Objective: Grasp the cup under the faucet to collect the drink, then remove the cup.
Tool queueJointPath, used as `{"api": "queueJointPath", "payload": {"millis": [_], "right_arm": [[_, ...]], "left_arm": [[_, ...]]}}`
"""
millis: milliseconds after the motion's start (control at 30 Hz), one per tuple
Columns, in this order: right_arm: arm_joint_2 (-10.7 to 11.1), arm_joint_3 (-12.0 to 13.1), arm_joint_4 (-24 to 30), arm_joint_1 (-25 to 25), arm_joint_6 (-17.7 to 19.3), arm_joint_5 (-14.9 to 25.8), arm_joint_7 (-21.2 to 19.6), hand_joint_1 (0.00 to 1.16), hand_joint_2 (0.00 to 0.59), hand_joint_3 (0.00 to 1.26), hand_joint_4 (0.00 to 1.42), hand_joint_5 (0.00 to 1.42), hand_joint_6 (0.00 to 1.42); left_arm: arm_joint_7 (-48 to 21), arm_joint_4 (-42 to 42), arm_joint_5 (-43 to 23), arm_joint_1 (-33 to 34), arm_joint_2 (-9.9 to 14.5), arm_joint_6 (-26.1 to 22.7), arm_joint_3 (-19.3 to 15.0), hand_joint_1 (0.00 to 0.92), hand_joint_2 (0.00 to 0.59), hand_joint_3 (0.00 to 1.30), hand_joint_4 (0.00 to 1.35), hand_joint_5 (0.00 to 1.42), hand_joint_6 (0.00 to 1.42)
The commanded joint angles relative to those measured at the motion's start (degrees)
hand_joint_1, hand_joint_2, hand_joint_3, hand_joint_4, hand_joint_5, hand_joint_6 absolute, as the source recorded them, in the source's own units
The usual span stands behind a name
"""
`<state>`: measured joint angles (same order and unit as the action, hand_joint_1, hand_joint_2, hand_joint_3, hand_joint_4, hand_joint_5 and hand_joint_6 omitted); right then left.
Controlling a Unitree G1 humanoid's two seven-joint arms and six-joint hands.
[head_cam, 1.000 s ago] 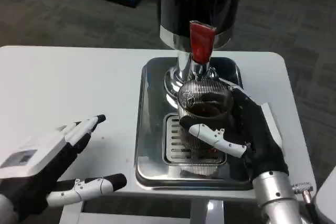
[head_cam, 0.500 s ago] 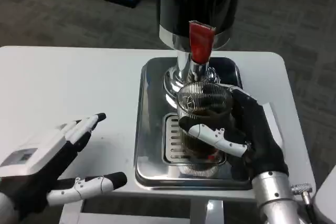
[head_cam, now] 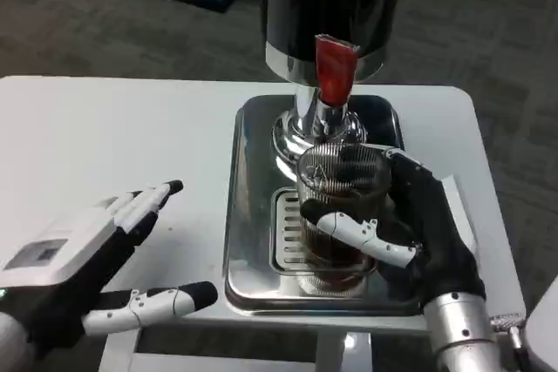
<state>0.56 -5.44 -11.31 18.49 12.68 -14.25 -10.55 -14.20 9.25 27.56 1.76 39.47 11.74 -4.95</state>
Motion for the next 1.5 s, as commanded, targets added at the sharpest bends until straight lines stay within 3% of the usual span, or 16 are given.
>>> {"api": "queueJointPath", "payload": {"millis": [33,500,1167,1500], "right_arm": [[-0.1,-0.5,2.2,-2.4,-1.2,-0.5,0.3,0.92,0.15,0.64,0.67,0.87,0.94],[-0.1,-2.1,6.3,-4.7,-1.8,-1.4,1.0,0.91,0.148,0.64,0.67,0.87,0.97],[0.0,-2.2,10.0,-6.6,-2.0,-0.9,2.9,0.9,0.154,0.65,0.67,0.88,0.99],[-0.4,-2.9,14.9,-8.4,-3.1,-0.6,5.0,0.9,0.156,0.65,0.68,0.88,1.0]], "left_arm": [[-1.2,3.4,0.1,-1.1,0.3,-0.6,0.0,0.0,0.064,0.0,0.0,0.0,0.0],[-3.2,8.5,-0.4,-0.8,0.0,-3.2,-0.5,0.0,0.065,0.0,0.0,0.0,0.0],[-3.4,10.8,-0.8,-2.0,-0.2,-3.9,-1.2,0.0,0.065,0.0,0.0,0.0,0.0],[-4.4,13.9,-2.5,-3.7,0.4,-4.8,-3.5,0.0,0.065,0.0,0.0,0.0,0.0]]}}
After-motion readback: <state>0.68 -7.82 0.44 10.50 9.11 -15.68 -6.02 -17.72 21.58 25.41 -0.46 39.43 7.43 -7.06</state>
